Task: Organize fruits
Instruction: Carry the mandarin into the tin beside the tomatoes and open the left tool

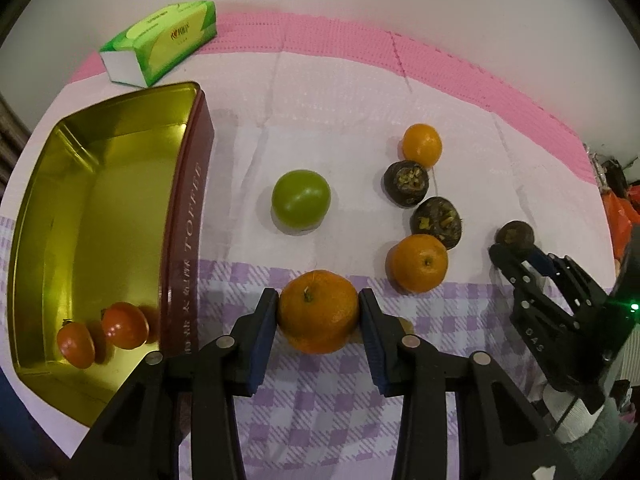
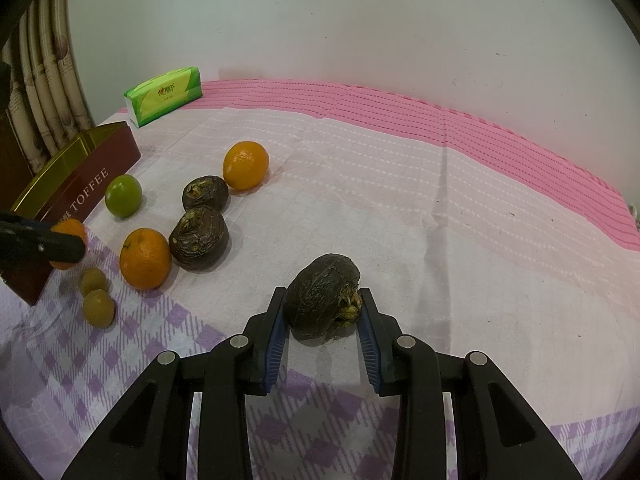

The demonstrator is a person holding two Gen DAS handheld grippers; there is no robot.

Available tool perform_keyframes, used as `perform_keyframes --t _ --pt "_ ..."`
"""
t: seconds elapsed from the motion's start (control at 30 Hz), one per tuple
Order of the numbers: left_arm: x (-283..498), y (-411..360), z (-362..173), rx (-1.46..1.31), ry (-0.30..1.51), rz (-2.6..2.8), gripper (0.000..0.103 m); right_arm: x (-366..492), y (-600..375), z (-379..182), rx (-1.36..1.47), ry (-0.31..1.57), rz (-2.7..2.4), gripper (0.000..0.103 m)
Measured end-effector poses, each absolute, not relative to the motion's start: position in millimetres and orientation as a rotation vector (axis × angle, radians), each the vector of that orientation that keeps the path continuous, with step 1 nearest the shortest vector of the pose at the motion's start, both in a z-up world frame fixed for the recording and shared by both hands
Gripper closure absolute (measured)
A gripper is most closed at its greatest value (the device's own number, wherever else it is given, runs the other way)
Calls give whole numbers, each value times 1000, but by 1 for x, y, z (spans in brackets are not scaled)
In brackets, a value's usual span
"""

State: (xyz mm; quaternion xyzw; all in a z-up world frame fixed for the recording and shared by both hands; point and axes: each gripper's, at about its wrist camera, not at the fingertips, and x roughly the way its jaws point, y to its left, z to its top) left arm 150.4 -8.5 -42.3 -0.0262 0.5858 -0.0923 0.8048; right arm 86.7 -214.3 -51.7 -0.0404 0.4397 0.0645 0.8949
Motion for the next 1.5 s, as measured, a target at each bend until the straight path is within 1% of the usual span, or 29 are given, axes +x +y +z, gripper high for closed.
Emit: perform_keyframes --t 0.27,0.63,0.8,1.07,1.5 --pt "140 6 -20 -40 1198 -180 66 87 -214 -52 -85 911 134 68" --pt "140 66 -8 -32 1153 -44 66 87 -213 -51 -86 911 133 68" --pt "141 101 -11 -49 1155 28 66 86 -214 -52 -88 911 133 68" --pt "143 135 -27 -71 1176 107 66 86 -214 -52 -89 911 133 68" --pt "151 150 -54 -48 1209 162 66 86 -213 -52 -90 911 133 68"
